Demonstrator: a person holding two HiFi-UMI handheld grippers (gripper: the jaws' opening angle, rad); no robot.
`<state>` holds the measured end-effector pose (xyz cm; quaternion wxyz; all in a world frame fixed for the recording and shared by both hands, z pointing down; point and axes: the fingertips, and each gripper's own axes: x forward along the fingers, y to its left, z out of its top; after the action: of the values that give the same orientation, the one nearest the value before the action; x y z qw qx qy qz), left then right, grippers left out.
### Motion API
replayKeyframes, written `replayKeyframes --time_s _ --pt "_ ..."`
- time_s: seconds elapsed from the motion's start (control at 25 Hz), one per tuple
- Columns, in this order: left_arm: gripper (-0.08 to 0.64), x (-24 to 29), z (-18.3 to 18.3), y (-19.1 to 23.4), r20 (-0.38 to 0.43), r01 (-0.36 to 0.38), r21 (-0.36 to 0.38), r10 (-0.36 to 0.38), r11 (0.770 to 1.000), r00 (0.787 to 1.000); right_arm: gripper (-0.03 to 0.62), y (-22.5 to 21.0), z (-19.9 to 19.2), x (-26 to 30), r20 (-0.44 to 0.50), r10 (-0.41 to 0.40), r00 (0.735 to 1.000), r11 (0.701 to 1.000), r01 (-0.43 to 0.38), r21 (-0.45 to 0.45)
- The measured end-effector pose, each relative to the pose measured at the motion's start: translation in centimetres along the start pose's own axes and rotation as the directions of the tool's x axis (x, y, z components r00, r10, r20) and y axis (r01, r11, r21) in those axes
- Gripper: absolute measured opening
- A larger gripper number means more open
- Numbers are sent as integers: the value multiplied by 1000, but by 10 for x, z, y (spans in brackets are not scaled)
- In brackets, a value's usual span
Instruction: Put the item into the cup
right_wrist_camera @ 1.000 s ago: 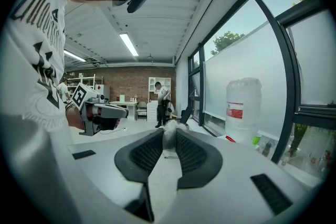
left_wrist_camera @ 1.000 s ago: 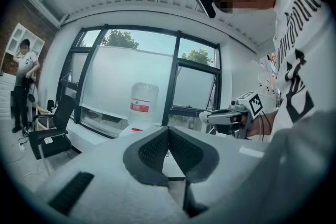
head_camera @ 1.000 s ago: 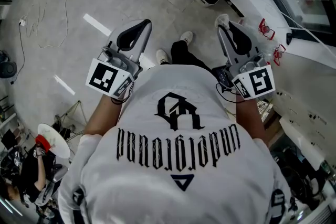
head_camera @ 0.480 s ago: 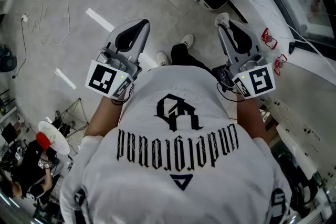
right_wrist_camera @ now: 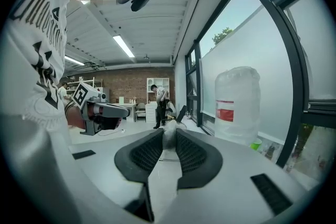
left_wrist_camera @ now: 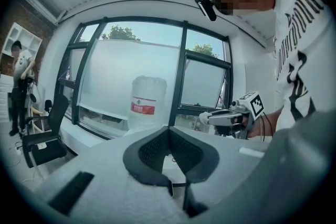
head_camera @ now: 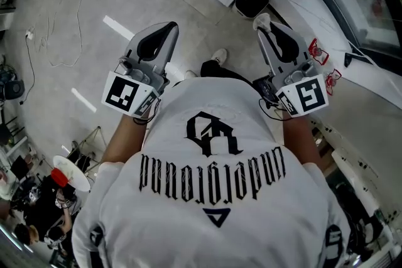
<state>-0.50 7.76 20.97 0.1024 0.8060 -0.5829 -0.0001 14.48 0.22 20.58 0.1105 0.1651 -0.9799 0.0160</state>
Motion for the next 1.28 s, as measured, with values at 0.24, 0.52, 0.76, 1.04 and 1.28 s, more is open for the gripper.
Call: replayKeyframes --time_s 0.24,0.52,0.76,1.04,1.28 --pt "12 53 9 -4 -9 28 23 -28 999 1000 80 -41 -5 -1 9 4 1000 1000 -4 17" --pt "12 87 18 -3 -4 75 45 -75 996 997 80 -64 -2 3 18 -16 1000 1000 16 10" --pt "12 106 29 21 -4 133 55 -133 990 991 80 -75 6 16 17 -83 996 996 83 18" --pt "12 112 38 58 -13 229 64 -229 971 973 80 -68 13 38 12 -188 982 981 187 45" --pt "12 110 43 100 -16 302 51 -302 952 953 81 -55 20 71 -22 -266 964 962 267 49"
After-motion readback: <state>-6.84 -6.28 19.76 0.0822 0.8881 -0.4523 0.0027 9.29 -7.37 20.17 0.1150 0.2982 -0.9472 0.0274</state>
